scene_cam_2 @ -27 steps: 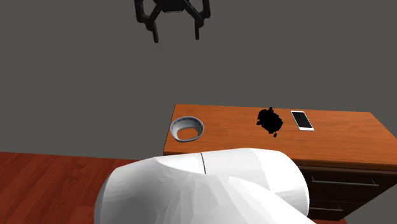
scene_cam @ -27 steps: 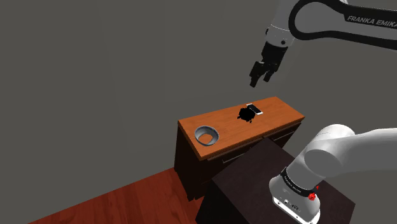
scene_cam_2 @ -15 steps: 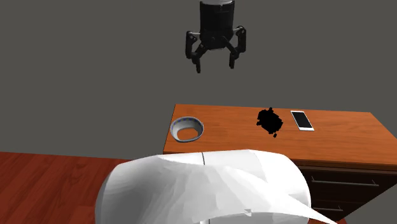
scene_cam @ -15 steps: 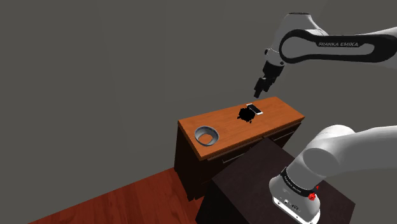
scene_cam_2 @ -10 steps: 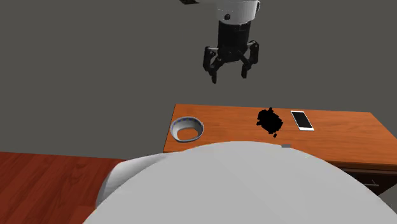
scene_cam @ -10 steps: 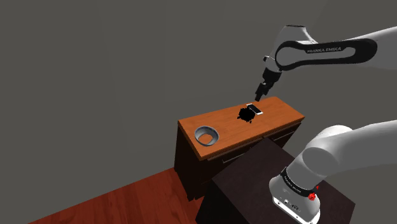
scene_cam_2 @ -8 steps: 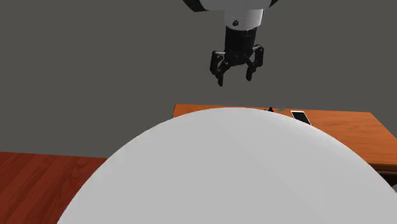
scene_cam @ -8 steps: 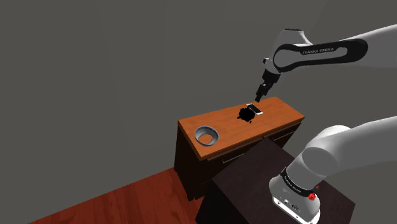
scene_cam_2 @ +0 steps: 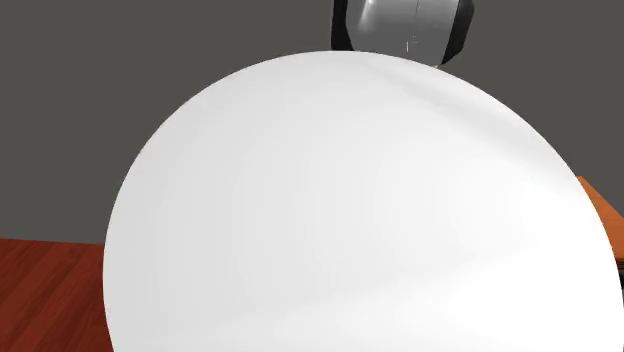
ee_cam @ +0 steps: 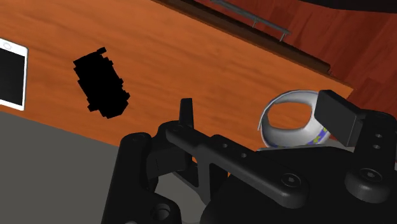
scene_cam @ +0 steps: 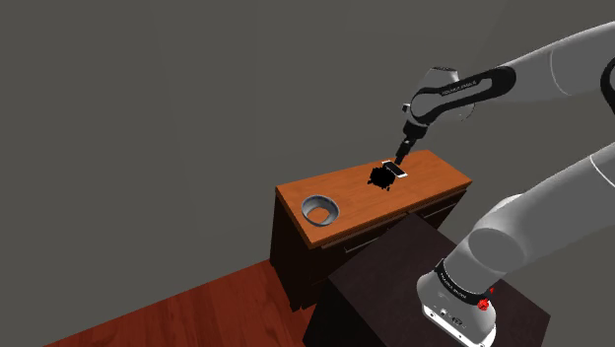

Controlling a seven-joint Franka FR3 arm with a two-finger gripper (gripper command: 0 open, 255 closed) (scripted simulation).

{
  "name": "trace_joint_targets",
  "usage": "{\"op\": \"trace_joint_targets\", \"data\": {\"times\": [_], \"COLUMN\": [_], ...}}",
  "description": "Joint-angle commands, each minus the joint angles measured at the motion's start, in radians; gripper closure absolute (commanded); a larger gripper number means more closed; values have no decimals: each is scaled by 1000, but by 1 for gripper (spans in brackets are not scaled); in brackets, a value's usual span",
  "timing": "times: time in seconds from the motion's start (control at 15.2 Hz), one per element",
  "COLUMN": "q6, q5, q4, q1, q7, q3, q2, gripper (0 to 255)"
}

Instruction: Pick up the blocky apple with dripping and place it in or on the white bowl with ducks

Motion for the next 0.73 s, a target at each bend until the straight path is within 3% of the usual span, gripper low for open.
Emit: {"op": "trace_joint_targets", "data": {"times": [0.0,0.33,0.66], "q6": [59,160,208], "q5": [31,188,373], "q4": [26,127,267], "q1": [8,11,-63], "q7": [-80,-309,-540], "q3": [-40,-98,-62], "q2": [87,315,545], "gripper": [0,0,0]}}
